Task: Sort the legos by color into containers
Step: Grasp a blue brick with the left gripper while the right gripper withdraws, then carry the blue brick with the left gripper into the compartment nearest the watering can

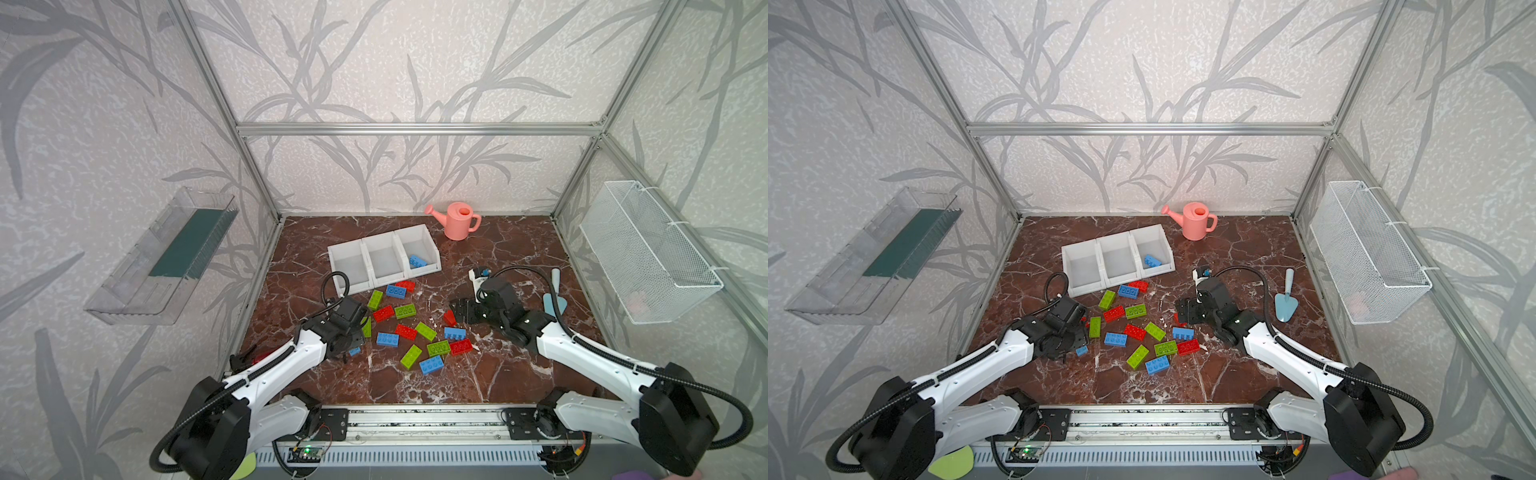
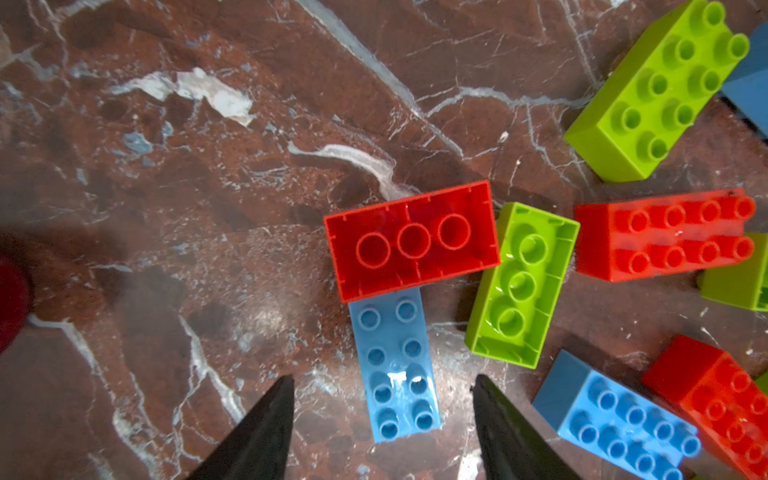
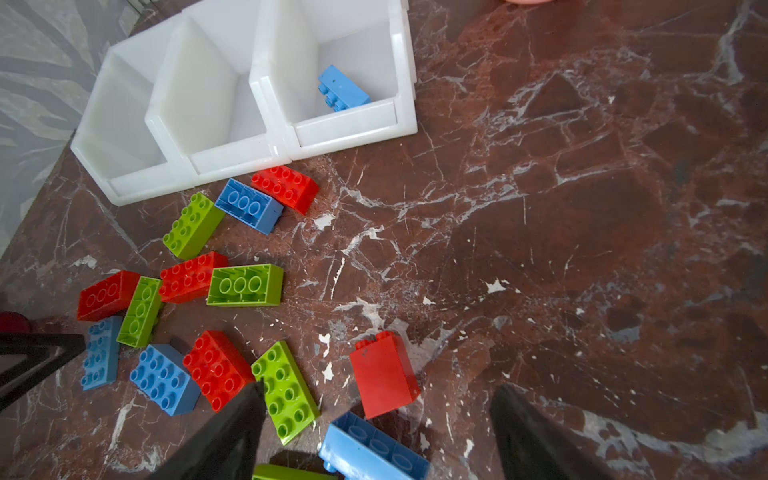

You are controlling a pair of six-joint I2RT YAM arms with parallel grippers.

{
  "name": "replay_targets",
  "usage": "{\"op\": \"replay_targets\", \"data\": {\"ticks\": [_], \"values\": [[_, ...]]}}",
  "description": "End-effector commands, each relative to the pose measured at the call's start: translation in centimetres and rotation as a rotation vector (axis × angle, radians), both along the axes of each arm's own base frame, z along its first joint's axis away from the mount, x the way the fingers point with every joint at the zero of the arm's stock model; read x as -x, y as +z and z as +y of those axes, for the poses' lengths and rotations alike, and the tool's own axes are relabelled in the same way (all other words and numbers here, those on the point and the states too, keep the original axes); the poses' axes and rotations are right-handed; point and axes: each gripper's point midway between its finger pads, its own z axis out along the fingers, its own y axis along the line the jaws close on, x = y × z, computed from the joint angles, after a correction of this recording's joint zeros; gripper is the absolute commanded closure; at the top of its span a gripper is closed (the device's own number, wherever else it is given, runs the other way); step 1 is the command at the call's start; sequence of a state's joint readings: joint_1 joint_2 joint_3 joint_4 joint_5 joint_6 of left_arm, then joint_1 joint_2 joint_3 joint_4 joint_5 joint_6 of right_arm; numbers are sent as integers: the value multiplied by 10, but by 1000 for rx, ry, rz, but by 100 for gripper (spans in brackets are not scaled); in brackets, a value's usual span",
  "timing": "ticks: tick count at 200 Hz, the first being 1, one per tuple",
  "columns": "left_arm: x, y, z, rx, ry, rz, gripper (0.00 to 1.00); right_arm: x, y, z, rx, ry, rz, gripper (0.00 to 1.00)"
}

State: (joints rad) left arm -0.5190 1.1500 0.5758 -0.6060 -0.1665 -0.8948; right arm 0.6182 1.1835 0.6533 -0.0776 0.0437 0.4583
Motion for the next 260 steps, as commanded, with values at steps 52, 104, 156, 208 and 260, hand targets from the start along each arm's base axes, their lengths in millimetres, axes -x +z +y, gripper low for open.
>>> {"op": "replay_targets", "data": {"ticks": [52, 104, 156, 208, 260], "values": [[1, -25, 9, -60, 70, 39, 42, -2, 6, 8, -38, 6, -46, 14], [-1, -35, 7, -88, 66, 98, 52, -2, 6, 7, -27, 2, -54, 14], [0, -29, 10, -87, 77, 69, 63, -1, 8, 5, -23, -1, -64, 14], [-3, 8, 15, -86, 58, -13, 67, 1, 5, 8, -24, 13, -61, 15], [-28, 78, 0, -35, -46, -176, 68, 3, 1, 15, -33, 28, -53, 15]]}}
